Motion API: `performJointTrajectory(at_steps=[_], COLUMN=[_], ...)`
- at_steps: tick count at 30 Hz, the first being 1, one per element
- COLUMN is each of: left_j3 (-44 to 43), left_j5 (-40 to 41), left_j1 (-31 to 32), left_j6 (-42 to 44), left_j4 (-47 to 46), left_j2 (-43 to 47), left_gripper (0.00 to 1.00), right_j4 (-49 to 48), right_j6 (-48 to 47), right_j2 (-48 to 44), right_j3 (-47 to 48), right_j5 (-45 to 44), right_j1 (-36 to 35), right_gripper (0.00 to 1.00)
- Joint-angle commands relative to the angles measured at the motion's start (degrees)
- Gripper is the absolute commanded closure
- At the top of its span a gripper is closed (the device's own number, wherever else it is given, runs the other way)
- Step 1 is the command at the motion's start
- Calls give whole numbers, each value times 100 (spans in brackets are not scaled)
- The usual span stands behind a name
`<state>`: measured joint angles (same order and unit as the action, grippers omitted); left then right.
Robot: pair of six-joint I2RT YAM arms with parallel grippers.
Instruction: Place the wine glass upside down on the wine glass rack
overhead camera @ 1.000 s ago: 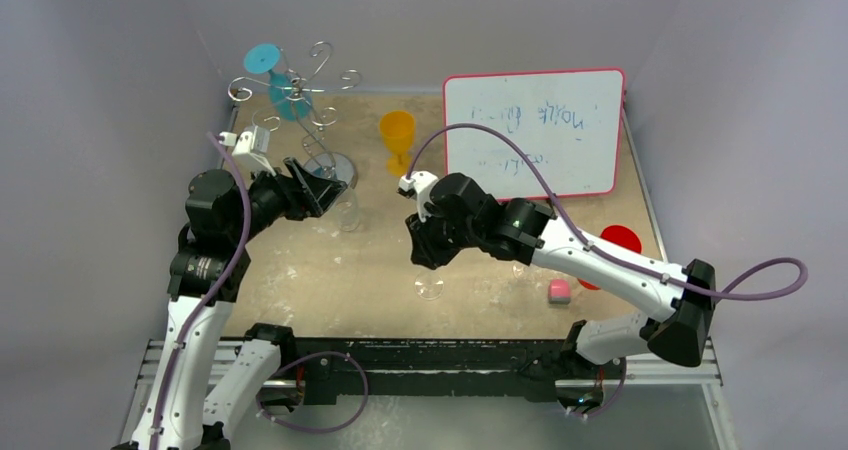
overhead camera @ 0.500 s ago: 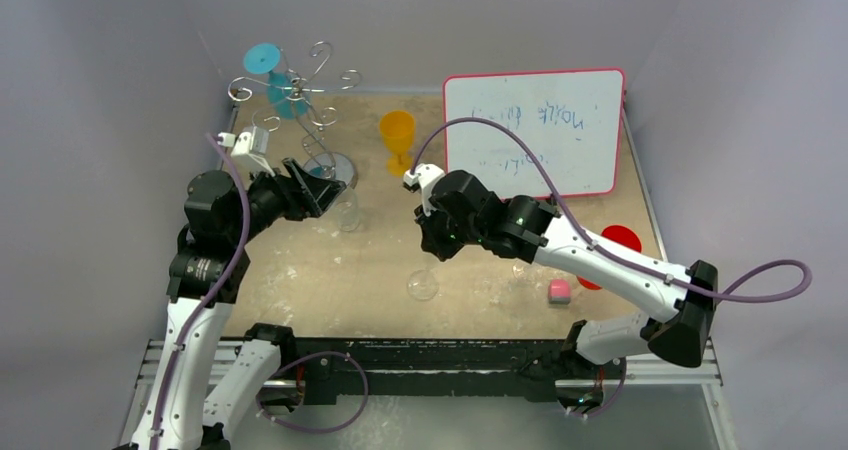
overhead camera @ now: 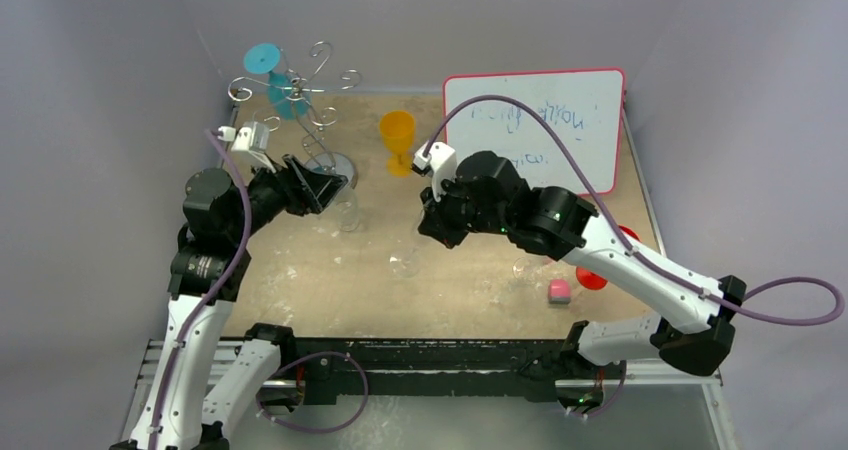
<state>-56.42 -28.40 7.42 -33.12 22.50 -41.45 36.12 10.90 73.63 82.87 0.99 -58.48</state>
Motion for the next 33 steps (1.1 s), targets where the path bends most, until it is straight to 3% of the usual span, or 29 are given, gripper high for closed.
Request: performJointTrajectory(at_steps=[1,9,17,21,27,33], left_j3=[-25,368,417,237,-103,84], left_j5=[-236,-1000,-2030,-2487,-2621,-2662], left_j1=[185,418,435,435,436,435], left_j6=[431,1604,4159,6076,7901,8327], left_j4=[-770,-2102,-1826,-647,938,1230], left_j2=[10,109,181,185,93,208], left_gripper=[38,39,38,38,36,36], right_j4=[62,-62,-166,-233,-509,-494], right_j6=[-323,-550,-876,-911,-848,-815], right_j2=[-214,-568,-737,-652,-588,-325], right_j3=[416,587,714,871,1184,1726], right_j5=[268,2040,3083,3488,4305,4995], right_j1=[301,1554,2255,2494,2748,2932], right_gripper=[100,100,100,100,100,100])
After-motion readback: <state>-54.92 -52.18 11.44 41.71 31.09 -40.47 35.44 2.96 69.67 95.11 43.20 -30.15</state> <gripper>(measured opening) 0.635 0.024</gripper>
